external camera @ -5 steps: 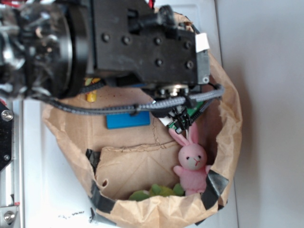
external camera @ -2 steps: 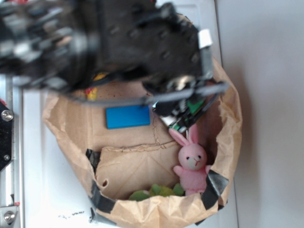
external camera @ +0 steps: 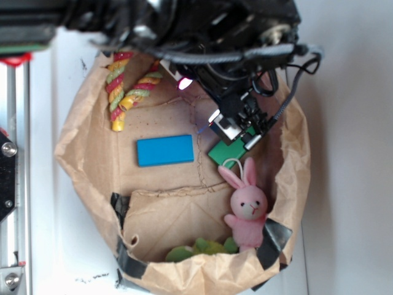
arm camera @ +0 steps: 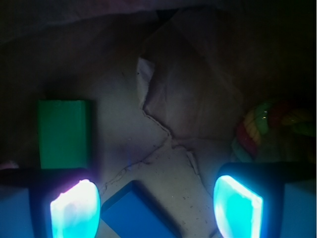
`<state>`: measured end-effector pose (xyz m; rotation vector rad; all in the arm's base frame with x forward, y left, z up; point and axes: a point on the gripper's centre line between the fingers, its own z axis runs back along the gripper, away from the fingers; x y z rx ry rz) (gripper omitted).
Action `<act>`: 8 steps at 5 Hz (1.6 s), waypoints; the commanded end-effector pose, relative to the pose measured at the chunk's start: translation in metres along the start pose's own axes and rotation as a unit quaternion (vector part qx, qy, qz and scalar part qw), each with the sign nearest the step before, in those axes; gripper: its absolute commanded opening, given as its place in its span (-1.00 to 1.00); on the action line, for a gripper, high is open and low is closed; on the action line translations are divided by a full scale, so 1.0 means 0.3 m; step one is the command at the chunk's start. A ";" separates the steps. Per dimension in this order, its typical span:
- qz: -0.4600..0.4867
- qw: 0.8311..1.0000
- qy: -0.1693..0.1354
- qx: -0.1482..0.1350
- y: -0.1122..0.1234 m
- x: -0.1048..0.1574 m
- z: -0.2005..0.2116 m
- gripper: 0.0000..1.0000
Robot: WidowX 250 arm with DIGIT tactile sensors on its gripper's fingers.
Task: Grab the multicolored rope.
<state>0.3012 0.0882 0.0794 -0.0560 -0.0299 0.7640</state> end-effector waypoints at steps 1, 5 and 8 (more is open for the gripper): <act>-0.017 0.997 -0.059 -0.051 0.073 -0.010 0.112 1.00; 0.071 0.993 -0.081 0.042 0.056 0.170 -0.035 1.00; 0.063 0.991 -0.114 0.034 0.131 0.074 0.009 1.00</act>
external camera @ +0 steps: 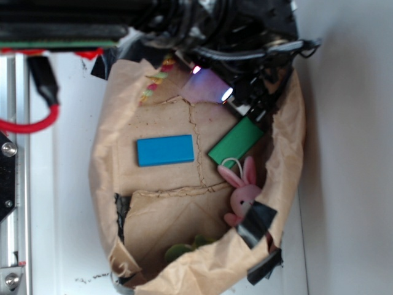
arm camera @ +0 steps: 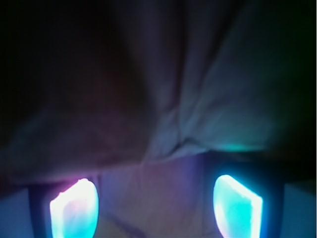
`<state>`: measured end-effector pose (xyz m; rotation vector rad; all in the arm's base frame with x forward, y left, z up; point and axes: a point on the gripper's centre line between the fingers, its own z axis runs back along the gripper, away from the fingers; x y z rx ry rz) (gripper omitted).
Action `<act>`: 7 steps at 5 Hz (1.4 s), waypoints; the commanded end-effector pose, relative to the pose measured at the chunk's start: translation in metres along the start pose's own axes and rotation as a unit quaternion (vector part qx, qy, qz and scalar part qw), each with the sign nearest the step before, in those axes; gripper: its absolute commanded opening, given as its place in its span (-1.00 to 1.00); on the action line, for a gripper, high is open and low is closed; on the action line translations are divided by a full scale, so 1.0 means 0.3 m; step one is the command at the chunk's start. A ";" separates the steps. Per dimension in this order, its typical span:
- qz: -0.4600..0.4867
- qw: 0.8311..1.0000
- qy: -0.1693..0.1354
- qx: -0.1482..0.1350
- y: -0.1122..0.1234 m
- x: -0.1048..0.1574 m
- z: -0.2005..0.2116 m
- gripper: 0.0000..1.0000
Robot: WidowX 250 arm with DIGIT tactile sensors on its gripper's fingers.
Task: Grab the multicolored rope.
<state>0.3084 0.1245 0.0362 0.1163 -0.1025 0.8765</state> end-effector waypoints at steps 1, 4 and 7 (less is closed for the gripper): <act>0.022 0.997 -0.056 -0.050 0.122 -0.052 0.202 1.00; 0.049 0.996 -0.077 -0.006 0.115 -0.023 0.120 1.00; 0.059 0.994 -0.091 0.007 0.150 -0.050 0.100 1.00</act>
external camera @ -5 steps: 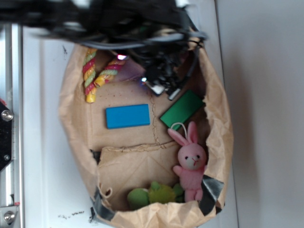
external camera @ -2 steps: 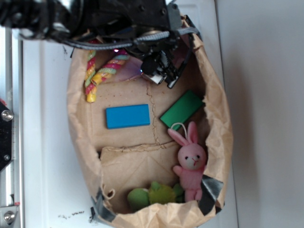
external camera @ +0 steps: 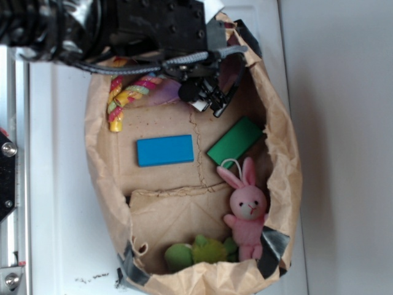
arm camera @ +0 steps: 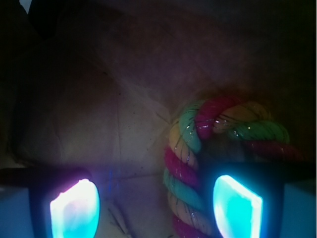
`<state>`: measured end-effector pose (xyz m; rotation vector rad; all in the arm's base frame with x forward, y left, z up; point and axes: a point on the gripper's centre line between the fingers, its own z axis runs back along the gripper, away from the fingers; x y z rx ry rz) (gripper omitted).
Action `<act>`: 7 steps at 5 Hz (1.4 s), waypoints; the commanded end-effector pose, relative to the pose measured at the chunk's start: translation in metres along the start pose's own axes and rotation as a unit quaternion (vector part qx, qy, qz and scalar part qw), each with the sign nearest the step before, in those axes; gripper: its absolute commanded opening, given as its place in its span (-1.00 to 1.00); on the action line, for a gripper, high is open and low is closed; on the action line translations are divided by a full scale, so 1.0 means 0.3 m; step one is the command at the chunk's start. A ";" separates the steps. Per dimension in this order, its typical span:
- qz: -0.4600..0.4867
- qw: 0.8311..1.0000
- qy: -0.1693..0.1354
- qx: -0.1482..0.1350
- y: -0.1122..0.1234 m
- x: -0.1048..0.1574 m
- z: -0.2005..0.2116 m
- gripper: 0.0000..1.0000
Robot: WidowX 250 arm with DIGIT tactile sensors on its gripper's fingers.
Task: Grab the multicolored rope.
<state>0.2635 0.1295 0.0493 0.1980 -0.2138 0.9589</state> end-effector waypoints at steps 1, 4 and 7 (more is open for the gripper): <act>0.022 0.999 -0.021 -0.007 0.027 0.027 0.020 1.00; 0.030 0.999 0.000 -0.020 0.001 0.026 -0.020 1.00; 0.067 0.998 -0.009 0.004 -0.005 0.037 -0.037 1.00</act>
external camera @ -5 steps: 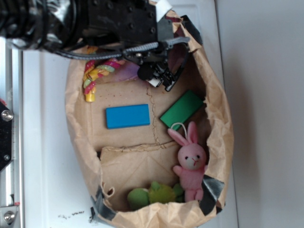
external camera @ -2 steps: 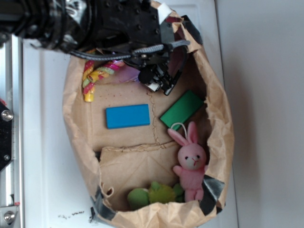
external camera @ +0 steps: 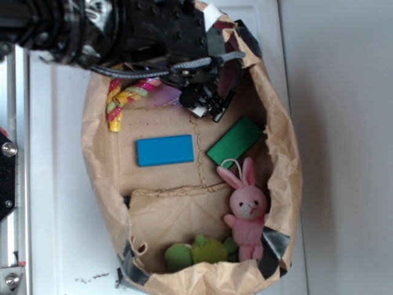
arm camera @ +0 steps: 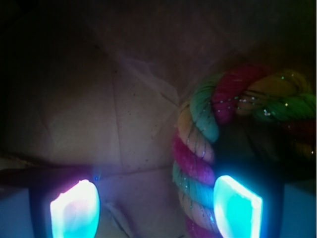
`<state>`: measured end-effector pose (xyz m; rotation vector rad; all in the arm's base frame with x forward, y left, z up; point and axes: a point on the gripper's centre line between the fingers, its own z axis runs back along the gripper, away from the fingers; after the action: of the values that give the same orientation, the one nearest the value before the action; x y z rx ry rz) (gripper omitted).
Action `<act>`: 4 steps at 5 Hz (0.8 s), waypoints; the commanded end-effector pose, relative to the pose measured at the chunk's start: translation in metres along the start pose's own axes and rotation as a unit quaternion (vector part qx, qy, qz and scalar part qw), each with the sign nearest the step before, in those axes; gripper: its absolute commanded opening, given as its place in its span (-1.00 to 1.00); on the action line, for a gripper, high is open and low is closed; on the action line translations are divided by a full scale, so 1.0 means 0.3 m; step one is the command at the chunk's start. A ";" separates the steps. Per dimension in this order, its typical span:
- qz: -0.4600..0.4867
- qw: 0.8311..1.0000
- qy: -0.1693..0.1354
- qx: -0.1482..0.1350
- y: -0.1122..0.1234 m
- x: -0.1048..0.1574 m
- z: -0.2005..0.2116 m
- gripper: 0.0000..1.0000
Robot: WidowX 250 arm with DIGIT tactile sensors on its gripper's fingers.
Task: Grab the multicolored rope.
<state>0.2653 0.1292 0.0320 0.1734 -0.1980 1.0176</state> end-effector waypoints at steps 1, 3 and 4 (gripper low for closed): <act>0.038 0.999 -0.023 0.006 0.002 0.049 0.020 1.00; 0.038 0.999 -0.023 0.006 0.002 0.049 0.020 1.00; 0.043 0.999 -0.012 0.009 0.009 0.070 0.007 1.00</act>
<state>0.2707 0.1351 0.0304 0.1954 -0.1784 1.0818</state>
